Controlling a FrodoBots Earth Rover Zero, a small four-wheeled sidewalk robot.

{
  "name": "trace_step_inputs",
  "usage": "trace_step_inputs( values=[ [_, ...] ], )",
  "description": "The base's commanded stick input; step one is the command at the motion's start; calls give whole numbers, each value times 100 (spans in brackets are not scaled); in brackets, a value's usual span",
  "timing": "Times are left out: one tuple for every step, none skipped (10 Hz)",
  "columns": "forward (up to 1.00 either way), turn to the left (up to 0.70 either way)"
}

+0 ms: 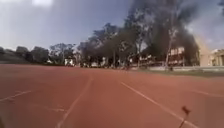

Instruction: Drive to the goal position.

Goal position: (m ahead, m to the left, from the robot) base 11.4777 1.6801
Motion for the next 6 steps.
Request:
trace_step_inputs(
  values=[
    [70, 0],
    [70, 0],
    [70, 0],
    [70, 0],
    [70, 0],
    [70, 0]
  ],
)
